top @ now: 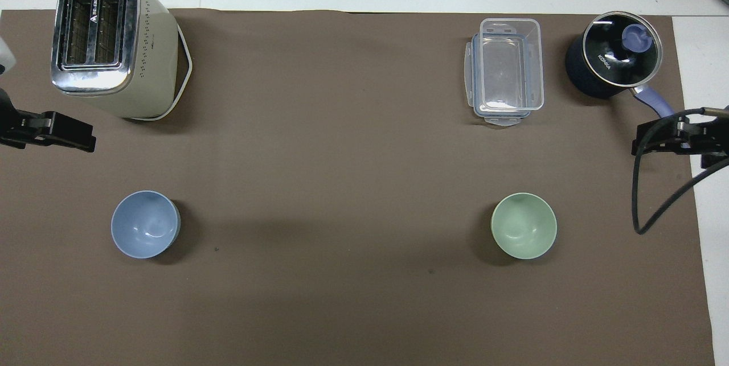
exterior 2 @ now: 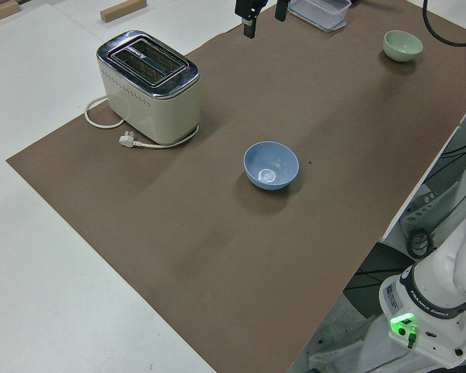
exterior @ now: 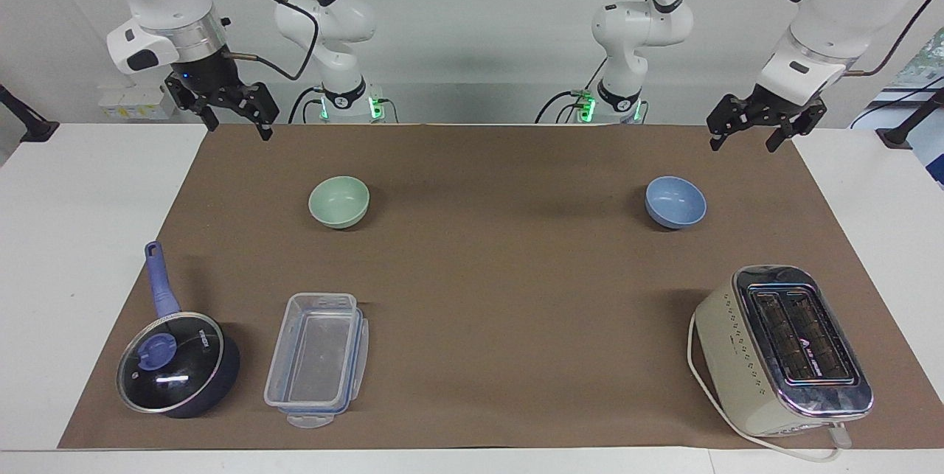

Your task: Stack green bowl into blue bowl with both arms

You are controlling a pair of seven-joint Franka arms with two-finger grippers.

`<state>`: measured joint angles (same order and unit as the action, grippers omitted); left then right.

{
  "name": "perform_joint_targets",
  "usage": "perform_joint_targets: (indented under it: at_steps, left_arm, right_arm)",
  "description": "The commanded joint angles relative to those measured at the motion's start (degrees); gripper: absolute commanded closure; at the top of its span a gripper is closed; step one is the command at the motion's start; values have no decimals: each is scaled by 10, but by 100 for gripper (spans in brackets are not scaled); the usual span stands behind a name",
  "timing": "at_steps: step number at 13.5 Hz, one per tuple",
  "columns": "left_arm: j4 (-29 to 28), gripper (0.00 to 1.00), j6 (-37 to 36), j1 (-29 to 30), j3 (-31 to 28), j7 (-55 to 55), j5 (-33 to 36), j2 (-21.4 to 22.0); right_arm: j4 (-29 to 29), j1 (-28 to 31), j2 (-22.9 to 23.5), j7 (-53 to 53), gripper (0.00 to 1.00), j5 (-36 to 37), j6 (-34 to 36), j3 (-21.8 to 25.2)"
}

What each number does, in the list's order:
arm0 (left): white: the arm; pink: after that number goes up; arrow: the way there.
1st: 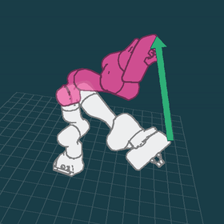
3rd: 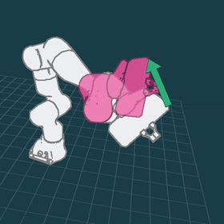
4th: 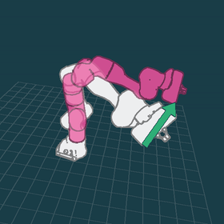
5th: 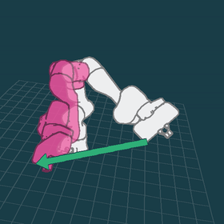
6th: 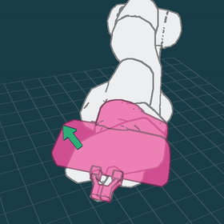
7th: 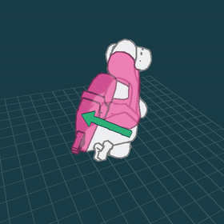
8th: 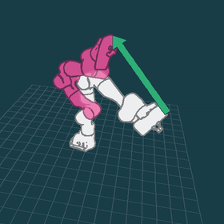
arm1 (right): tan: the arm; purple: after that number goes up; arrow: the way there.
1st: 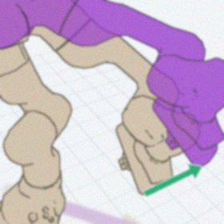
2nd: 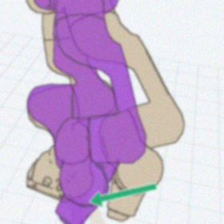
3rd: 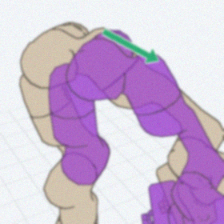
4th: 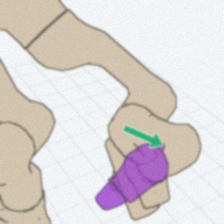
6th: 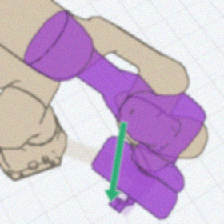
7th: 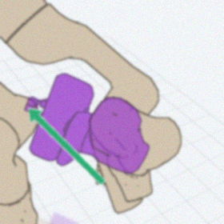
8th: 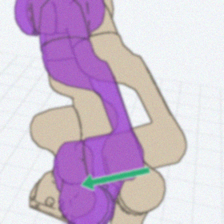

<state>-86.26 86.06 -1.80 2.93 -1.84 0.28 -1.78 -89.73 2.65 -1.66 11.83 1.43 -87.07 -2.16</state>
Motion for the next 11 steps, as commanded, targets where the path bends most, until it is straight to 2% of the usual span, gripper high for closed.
perform_joint_targets:
  at_steps: [1, 6, 11]
  left_arm:
    - [-13, 0, 5, 6, 1, -9, -9, 8]
    - [-22, 0, 9, 7, 1, -9, -10, 10]
    - [-83, 0, 43, 15, 1, -9, -20, 34]
  right_arm:
    - [5, 6, 2, 6, 0, -5, 3, -3]
    - [5, 6, 2, 6, 0, -5, 3, -3]
    - [5, 6, 2, 6, 0, -5, 3, -3]
